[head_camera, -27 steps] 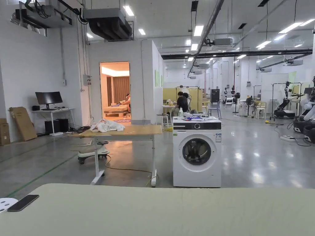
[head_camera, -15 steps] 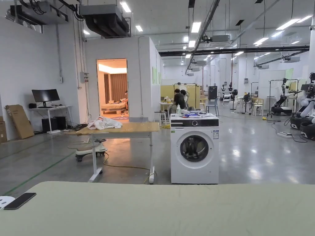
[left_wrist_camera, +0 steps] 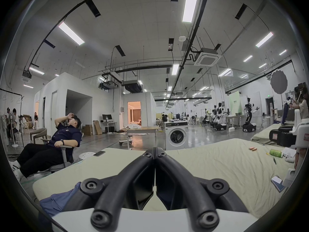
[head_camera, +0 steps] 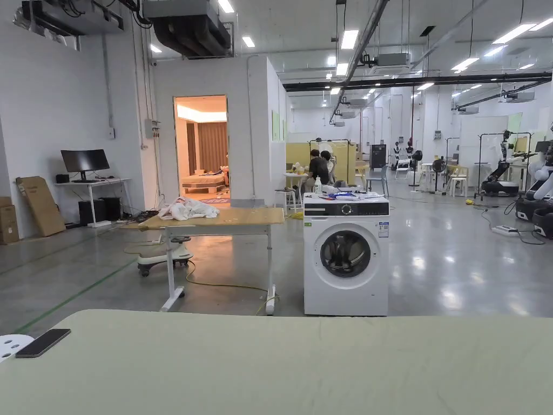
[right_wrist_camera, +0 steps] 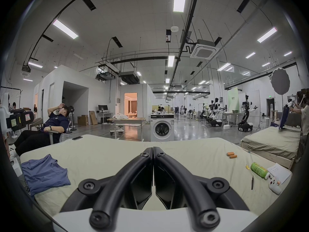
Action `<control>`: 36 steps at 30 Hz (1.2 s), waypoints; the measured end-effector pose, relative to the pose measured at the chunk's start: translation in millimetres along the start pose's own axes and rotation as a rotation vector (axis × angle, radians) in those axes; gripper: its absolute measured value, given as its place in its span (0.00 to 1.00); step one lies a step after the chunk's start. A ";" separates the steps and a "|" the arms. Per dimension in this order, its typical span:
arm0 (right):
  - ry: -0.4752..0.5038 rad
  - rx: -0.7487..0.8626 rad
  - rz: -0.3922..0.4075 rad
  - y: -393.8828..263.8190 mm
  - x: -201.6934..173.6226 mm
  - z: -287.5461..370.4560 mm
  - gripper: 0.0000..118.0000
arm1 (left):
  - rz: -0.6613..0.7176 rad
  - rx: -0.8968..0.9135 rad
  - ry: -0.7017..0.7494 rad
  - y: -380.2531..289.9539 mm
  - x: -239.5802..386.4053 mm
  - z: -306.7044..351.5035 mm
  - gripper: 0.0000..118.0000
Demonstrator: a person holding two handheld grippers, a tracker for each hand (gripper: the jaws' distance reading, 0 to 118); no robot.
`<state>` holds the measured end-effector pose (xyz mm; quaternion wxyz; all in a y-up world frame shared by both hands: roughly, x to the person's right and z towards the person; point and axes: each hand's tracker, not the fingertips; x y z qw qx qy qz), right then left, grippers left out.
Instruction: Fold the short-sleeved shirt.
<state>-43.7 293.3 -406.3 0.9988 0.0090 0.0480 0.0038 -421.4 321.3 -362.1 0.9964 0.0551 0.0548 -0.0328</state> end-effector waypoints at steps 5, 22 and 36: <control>-0.013 0.005 0.062 3.6 -1.1 0.2 0.00 | -0.057 -0.021 0.023 1.6 -1.0 -5.6 0.00; 0.229 0.049 1.655 -96.2 -42.3 11.3 0.00 | -1.477 0.000 -0.255 -120.9 50.2 14.8 0.00; -0.028 -0.143 -0.108 -32.8 16.2 -2.6 0.00 | 0.196 -0.113 -0.045 -38.5 -9.1 6.0 0.00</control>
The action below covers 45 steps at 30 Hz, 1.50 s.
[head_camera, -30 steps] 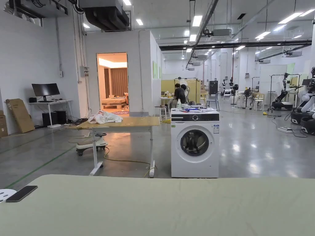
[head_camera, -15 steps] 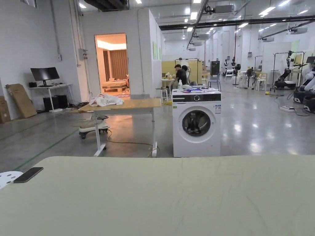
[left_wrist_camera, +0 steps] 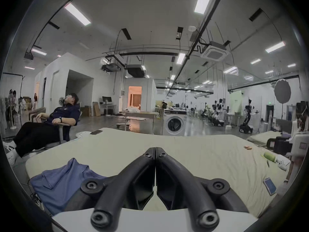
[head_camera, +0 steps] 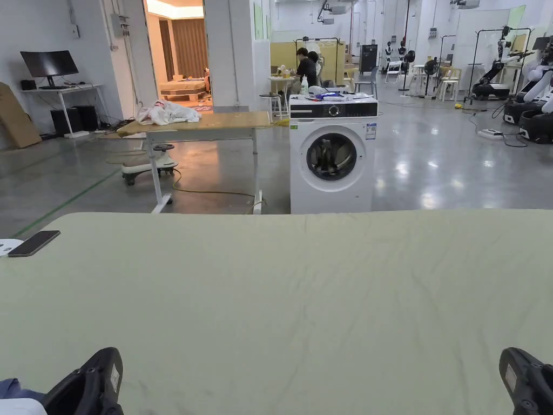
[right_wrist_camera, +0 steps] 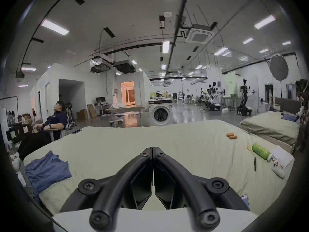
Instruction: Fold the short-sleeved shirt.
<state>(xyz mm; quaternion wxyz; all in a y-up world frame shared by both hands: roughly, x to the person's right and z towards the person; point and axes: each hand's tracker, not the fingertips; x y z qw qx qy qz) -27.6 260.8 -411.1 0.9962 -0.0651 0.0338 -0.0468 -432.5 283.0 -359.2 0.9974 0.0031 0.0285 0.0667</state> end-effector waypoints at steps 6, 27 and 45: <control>0.013 0.030 0.060 -0.6 -4.2 7.0 0.00 | -0.107 0.024 -0.029 1.3 14.9 7.0 0.00; 0.353 -0.020 0.141 -23.5 -126.2 -37.3 0.00 | -0.243 -0.058 0.228 10.9 -63.0 69.8 0.00; 0.432 -0.210 0.150 -63.4 -116.2 -33.2 0.00 | -0.132 -0.659 0.089 -79.5 -239.6 -110.7 0.81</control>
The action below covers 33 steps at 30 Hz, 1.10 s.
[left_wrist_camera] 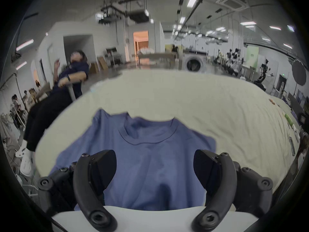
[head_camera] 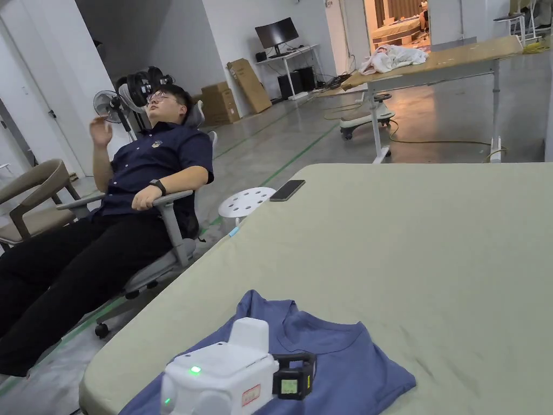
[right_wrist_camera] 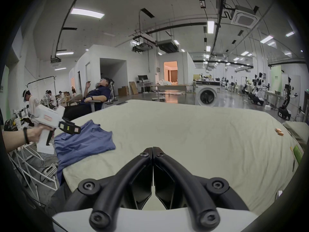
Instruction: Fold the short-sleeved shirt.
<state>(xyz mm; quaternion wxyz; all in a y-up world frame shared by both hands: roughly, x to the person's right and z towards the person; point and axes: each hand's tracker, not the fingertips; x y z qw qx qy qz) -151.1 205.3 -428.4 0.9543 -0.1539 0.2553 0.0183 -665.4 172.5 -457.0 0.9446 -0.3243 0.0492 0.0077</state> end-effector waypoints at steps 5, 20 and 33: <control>-0.073 -0.059 -0.006 -11.4 19.7 17.7 0.00 | 0.198 -0.168 0.014 -3.5 -35.1 -74.7 0.75; -0.149 -0.137 -0.089 -42.0 51.0 51.1 0.00 | 0.150 -0.296 0.110 10.6 -35.5 -103.6 0.00; -0.241 -0.065 -0.206 -58.4 84.8 102.2 0.00 | 0.227 0.143 -0.281 146.2 98.1 -39.6 0.00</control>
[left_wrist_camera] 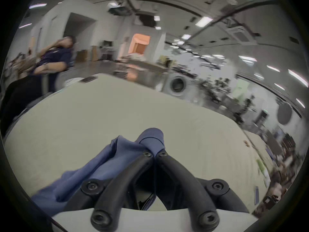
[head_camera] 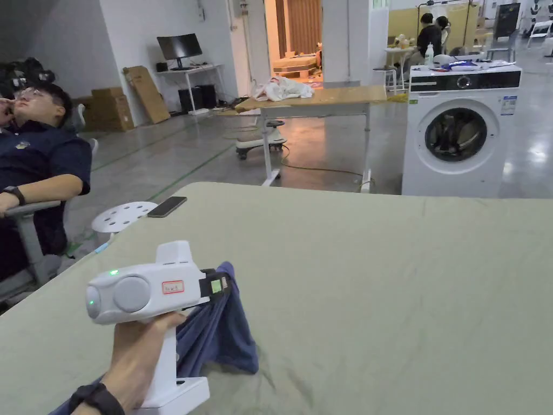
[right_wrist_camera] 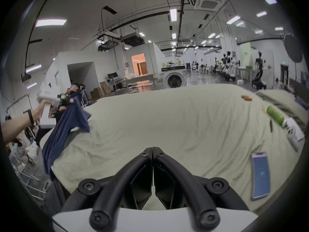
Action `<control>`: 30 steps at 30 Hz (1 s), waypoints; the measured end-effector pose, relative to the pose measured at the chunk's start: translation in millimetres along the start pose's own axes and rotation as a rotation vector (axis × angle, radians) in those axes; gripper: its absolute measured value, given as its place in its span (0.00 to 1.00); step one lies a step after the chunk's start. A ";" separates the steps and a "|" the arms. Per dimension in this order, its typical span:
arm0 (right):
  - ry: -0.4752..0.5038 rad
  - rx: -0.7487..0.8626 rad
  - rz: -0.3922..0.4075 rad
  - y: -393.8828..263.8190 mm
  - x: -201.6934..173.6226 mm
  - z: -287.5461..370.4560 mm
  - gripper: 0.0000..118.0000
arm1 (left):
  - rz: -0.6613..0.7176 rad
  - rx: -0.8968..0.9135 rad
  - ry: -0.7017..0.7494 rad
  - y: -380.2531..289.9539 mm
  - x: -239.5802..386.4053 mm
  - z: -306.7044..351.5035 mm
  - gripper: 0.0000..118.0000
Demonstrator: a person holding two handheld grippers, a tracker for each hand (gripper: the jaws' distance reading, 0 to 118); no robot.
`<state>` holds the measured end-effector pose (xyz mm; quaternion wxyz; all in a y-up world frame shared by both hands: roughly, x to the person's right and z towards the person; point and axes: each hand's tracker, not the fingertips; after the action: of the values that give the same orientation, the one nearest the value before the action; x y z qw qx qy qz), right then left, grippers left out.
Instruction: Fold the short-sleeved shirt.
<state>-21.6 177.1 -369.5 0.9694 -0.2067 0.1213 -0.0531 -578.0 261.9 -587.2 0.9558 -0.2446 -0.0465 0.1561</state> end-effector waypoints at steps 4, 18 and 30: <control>-0.094 0.041 0.073 3.3 9.6 24.9 0.00 | -0.131 -0.060 -0.249 -19.1 115.7 -50.9 0.00; -0.297 0.016 0.070 -11.3 32.9 94.0 0.00 | -0.329 -0.527 -0.928 -309.5 404.0 -53.4 0.00; -0.179 0.097 0.024 15.0 29.2 65.8 0.00 | -0.613 -0.002 -0.655 -209.7 306.3 36.2 0.72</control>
<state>24.4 211.7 -323.7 0.9857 -0.1622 0.0340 -0.0289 -236.2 202.4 -450.6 0.8926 -0.1582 -0.4172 -0.0651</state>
